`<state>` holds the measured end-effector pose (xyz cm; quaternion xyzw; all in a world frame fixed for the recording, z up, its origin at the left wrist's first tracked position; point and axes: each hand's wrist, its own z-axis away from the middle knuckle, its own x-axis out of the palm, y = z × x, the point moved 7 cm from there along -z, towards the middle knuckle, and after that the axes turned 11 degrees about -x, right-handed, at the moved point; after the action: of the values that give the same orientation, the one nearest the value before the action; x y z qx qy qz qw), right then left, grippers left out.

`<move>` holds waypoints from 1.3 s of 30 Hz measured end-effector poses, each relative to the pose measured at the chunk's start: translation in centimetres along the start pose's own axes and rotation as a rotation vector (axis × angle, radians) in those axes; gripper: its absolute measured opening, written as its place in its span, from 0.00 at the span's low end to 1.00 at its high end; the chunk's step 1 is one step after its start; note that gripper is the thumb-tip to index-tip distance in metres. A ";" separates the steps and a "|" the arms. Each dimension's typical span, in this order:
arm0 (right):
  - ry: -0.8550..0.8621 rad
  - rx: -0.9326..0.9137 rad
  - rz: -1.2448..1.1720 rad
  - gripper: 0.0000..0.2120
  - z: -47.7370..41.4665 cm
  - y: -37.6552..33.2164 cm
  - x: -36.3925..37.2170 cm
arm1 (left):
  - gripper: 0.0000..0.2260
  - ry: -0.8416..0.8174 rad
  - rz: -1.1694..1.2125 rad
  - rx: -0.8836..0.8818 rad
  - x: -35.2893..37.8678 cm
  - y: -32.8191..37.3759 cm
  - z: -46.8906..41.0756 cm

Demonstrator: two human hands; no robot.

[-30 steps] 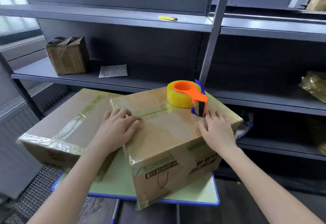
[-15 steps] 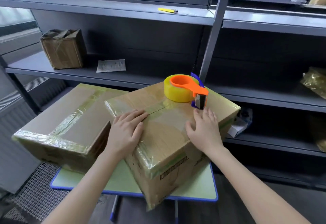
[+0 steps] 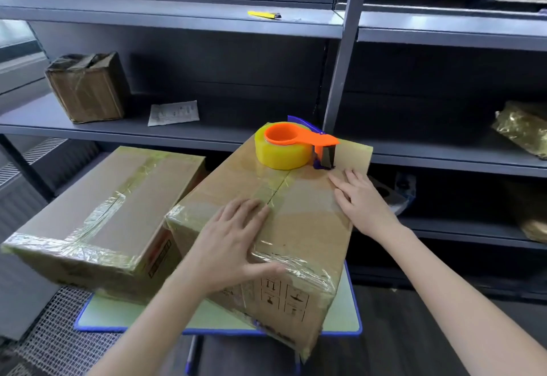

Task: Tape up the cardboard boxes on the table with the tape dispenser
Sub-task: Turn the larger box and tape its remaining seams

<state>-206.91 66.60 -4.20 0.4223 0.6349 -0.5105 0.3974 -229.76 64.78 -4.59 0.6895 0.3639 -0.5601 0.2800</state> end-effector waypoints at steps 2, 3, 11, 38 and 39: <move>0.057 0.051 -0.065 0.21 0.5 -0.3 0.3 | 0.47 -0.010 -0.019 0.172 0.5 0.0 -0.2; 0.092 0.080 -0.123 0.21 0.7 -0.5 0.4 | 0.46 0.002 -0.023 0.205 0.6 0.3 -0.3; 0.099 0.007 -0.263 0.21 -0.4 -2.0 0.9 | 0.41 0.136 0.042 0.030 0.3 1.8 1.0; -0.045 -0.131 0.148 0.17 -3.8 -4.4 0.8 | 0.21 0.212 0.200 -0.435 -2.8 -3.9 -13.4; -0.036 -0.135 0.145 0.17 -3.8 -4.4 0.6 | 0.22 0.159 0.163 -0.470 -2.3 -4.3 -14.3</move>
<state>-211.51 69.88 -2.81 0.4301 0.6284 -0.4440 0.4722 -225.42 78.20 0.79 0.6745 0.4479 -0.3800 0.4473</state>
